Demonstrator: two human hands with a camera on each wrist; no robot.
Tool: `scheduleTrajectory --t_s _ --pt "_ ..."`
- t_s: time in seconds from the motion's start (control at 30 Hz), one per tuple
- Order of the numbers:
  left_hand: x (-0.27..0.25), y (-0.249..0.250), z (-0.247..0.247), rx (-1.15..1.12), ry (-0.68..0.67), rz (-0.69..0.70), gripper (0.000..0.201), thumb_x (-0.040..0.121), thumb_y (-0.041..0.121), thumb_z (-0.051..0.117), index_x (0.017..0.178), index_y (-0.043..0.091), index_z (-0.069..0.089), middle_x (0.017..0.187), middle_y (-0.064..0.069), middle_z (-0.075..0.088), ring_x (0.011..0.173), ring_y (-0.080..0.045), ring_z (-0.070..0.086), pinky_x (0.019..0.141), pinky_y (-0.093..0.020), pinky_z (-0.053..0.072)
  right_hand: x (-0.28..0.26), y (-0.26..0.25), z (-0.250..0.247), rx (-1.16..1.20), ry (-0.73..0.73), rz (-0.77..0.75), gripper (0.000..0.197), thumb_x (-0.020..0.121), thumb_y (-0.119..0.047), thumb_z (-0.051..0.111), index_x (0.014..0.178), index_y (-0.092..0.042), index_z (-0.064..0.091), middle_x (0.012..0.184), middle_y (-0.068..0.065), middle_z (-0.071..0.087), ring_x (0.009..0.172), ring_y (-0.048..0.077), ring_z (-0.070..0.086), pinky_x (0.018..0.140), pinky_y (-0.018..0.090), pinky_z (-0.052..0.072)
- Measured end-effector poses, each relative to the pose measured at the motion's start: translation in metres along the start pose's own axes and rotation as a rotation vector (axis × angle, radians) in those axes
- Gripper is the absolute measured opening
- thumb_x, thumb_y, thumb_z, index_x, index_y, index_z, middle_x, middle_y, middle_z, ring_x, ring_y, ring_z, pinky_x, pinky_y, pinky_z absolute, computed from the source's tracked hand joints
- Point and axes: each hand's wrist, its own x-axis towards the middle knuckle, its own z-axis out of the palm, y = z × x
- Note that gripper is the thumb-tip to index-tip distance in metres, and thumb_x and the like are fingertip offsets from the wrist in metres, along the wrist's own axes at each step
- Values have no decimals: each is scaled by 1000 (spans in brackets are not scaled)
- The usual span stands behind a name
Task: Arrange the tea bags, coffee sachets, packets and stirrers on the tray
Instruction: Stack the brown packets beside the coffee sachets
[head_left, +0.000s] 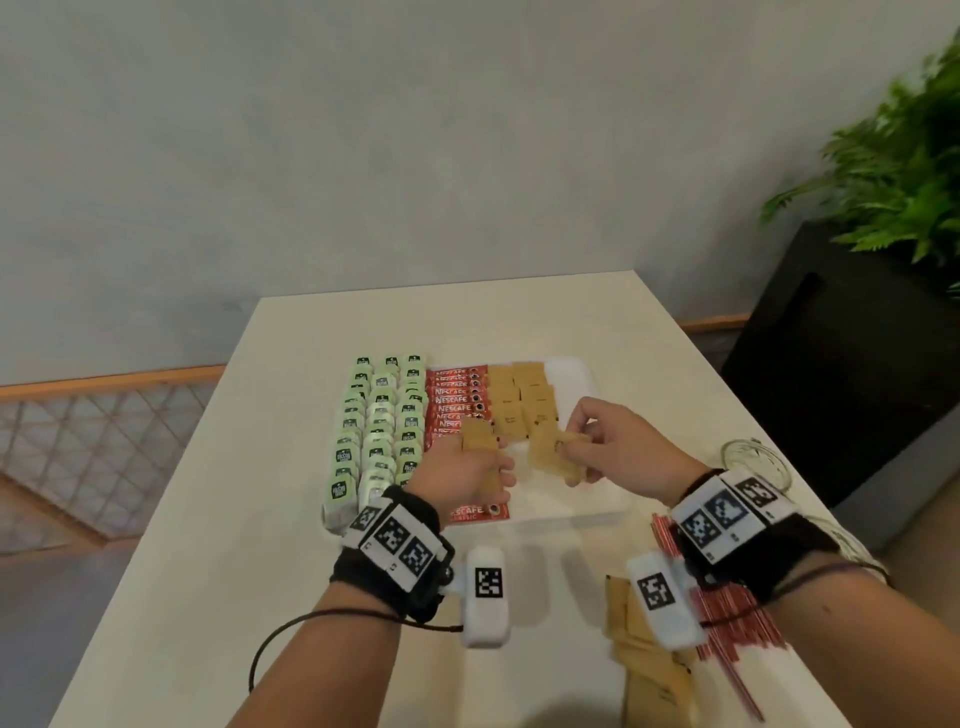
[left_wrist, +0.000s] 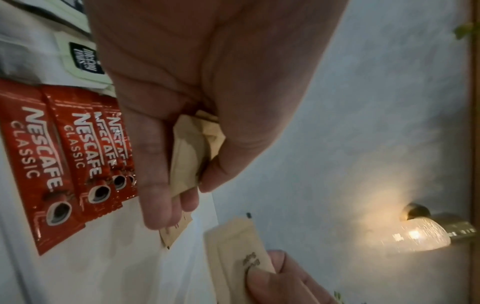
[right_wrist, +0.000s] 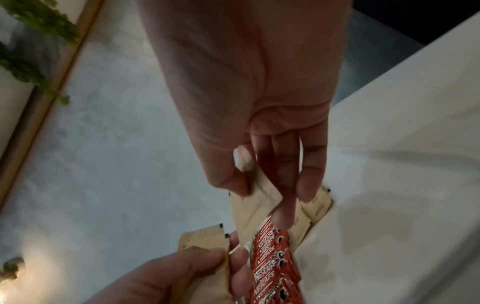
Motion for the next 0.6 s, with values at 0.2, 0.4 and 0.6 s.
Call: scheduleTrajectory --t_s 0.2,0.4,0.6 --pt "-7 12 4 69 -63 51 27 94 0 55 120 6 59 110 -14 69 88 -22 69 86 -43 59 -8 -15 -8 -122 -118 -43 11 89 -5 63 93 -14 67 87 8 61 67 15 65 64 31 59" --pt "-7 6 7 4 -159 74 33 89 0 62 119 12 64 116 -5 69 105 -20 68 82 -41 60 5 -18 -7 -126 -127 -11 12 89 -14 69 99 -8 69 77 16 64 65 17 61 62 28 58" --pt "6 -3 6 -54 -50 149 33 91 4 64 122 14 63 108 -2 74 96 -18 71 74 -33 61 17 -7 8 96 -14 67 27 86 -18 72 100 4 65 73 5 57 58 10 56 51 24 47"
